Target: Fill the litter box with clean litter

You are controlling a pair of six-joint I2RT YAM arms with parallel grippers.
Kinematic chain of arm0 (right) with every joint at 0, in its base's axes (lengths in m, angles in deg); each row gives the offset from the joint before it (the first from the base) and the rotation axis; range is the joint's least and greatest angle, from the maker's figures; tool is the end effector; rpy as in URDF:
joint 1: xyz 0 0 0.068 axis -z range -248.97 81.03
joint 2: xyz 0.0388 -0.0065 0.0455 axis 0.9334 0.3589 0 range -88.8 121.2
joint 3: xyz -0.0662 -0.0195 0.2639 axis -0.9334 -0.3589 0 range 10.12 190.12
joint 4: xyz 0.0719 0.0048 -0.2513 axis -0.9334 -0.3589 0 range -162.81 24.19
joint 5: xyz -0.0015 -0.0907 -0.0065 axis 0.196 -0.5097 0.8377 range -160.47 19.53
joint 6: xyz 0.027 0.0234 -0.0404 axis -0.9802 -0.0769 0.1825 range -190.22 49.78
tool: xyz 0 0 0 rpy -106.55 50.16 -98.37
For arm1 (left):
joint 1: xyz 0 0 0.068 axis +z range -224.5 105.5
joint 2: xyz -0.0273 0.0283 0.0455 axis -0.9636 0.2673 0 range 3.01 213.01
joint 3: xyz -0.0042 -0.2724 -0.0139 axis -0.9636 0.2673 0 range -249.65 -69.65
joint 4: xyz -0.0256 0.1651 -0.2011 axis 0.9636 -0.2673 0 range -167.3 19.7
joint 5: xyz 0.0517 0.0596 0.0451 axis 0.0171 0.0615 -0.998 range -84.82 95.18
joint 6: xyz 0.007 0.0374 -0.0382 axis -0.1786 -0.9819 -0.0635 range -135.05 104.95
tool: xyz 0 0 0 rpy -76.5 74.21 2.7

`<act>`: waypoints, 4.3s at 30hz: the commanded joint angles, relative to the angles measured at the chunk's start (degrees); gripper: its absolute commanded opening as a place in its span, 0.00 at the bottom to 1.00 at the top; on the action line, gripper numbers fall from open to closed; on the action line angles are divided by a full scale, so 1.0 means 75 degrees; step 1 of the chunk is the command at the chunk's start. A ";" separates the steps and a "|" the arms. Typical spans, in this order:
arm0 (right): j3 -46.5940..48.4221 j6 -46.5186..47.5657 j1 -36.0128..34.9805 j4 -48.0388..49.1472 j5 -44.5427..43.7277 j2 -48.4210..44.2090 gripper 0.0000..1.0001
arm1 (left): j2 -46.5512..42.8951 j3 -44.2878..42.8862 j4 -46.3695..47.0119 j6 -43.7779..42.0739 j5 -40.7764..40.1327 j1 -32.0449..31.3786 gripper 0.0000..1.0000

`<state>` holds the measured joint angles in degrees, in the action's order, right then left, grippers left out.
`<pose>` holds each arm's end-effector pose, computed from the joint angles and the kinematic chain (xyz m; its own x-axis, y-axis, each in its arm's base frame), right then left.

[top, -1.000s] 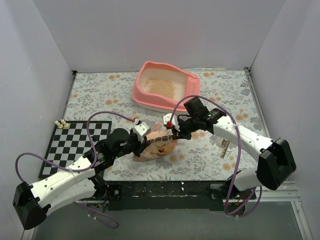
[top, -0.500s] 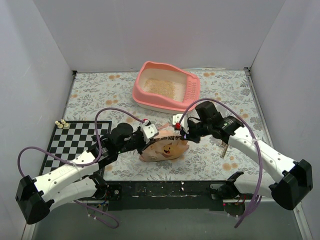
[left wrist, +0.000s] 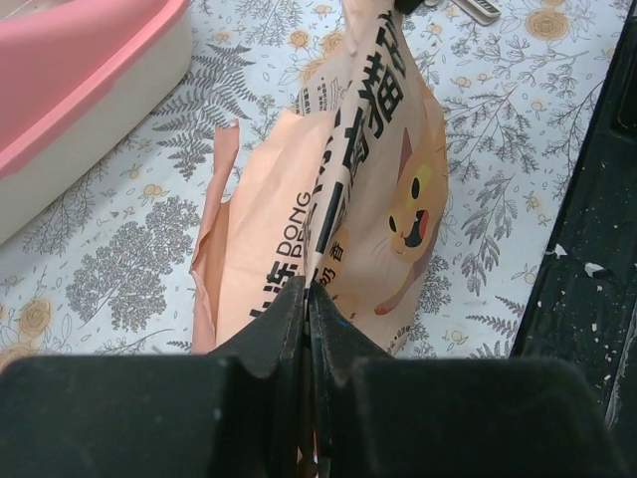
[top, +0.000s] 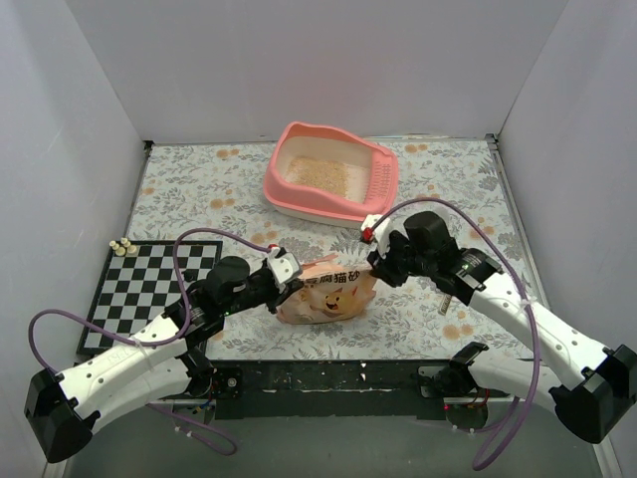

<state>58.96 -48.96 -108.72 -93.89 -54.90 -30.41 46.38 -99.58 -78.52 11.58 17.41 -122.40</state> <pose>0.1622 0.1474 0.2907 -0.1547 -0.5830 -0.7976 -0.8966 0.4220 -0.1345 0.1160 -0.1395 0.2560 -0.6053 0.0167 -0.7958 0.6554 0.5779 -0.4863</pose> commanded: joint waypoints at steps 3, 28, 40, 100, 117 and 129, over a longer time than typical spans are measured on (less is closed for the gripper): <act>0.1150 -0.2526 0.0424 -0.0577 -0.4334 -0.0099 0.51 | -0.0170 -0.0122 -0.0051 0.0362 -0.0295 0.0141 0.00; 0.0133 -0.5869 0.3507 -0.1929 -0.4912 0.2409 0.54 | -0.0932 0.0101 0.0523 0.0949 -0.0025 0.0117 0.00; -0.0219 -0.5998 0.3635 -0.1167 -0.4971 0.3288 0.52 | -0.0897 0.0124 0.0558 0.1007 -0.0002 0.0117 0.00; 0.3895 -0.4100 0.3097 -0.1238 0.3192 0.0125 0.01 | 0.1387 -0.4503 -0.0557 0.3618 0.1532 0.0129 0.67; 0.2805 -0.7590 0.2850 0.4140 0.6654 -0.0578 0.01 | 0.2104 -0.4611 0.2151 0.6551 0.2226 0.0421 0.60; 0.2394 -0.8658 0.2406 0.5384 0.6654 -0.0403 0.01 | 0.1810 -0.3931 0.3522 0.6843 0.2342 0.0879 0.57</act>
<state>76.73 -110.53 -88.76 -59.92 -5.48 -33.97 60.13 -130.33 -56.78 61.59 34.61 -116.69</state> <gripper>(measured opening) 0.029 0.577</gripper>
